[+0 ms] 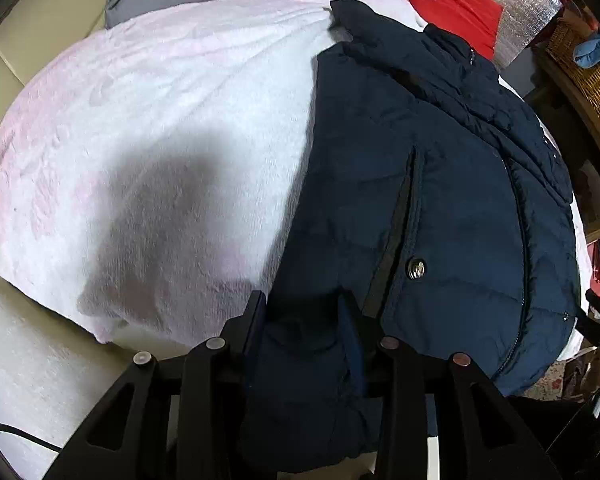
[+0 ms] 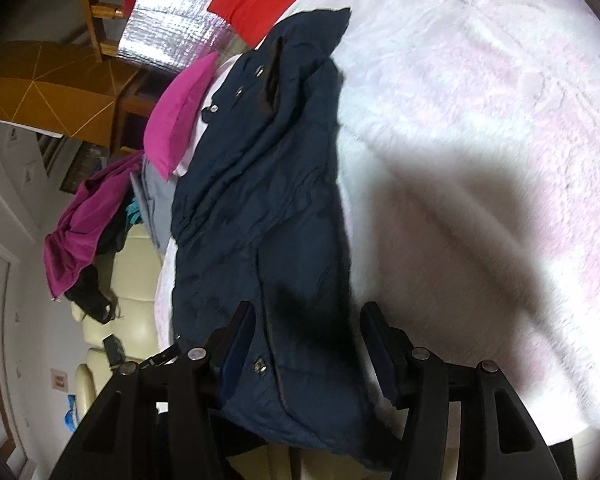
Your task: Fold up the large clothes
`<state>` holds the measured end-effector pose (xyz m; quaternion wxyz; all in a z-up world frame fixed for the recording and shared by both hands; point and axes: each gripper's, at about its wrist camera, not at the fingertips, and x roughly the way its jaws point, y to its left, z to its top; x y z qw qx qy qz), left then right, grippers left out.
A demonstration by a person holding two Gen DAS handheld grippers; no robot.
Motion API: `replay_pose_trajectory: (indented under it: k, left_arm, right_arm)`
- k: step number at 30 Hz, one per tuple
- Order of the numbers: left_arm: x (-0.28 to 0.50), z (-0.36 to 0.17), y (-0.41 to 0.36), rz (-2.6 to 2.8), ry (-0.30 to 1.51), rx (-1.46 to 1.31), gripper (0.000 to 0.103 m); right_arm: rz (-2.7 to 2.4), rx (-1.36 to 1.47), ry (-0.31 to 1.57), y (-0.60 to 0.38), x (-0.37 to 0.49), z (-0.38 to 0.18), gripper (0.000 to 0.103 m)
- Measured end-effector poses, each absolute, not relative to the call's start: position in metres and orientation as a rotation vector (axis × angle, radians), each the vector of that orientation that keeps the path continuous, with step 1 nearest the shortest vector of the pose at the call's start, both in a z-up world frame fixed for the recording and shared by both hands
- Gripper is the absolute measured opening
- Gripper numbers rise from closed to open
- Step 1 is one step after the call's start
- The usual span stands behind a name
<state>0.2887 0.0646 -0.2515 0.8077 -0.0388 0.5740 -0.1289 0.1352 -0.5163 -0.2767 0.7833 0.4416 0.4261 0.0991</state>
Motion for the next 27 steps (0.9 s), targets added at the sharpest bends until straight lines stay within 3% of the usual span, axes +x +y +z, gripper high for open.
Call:
replay_pose_trajectory:
  k: [8,10,12,15,22,24,25,27]
  left_arm:
    - [0.277,-0.254,0.05,-0.339,1.232,-0.041,0.037]
    - [0.274,-0.253,0.045,-0.361,1.225,-0.023,0.028]
    - [0.271,-0.253,0.045,-0.367,1.221,-0.018,0.021]
    - [0.274,-0.255,0.043,-0.372,1.22,-0.029,0.015]
    - [0.275,-0.249,0.049,-0.432,1.215,-0.124,0.013]
    - [0.274,-0.252,0.049,-0.391,1.239,-0.102,0.017]
    - [0.275,-0.255,0.049,-0.374,1.256,-0.084,0.027]
    - [0.276,-0.259,0.047,-0.372,1.256,-0.047,0.028]
  right_arm:
    - [0.288,0.879,0.997,-0.483,0.128,-0.281,0.058]
    - [0.29,0.829,1.009,-0.472,0.131,-0.28,0.048]
    - [0.254,0.76,1.012,-0.466,0.134,-0.278,0.024]
    - [0.246,0.706,0.974,-0.459,0.134,-0.269,0.018]
    - [0.297,0.733,0.834,-0.467,0.129,-0.25,0.016]
    - [0.275,0.729,0.895,-0.466,0.134,-0.259,0.019]
    - [0.26,0.731,0.933,-0.466,0.136,-0.265,0.019]
    - [0.24,0.74,0.972,-0.467,0.135,-0.272,0.021]
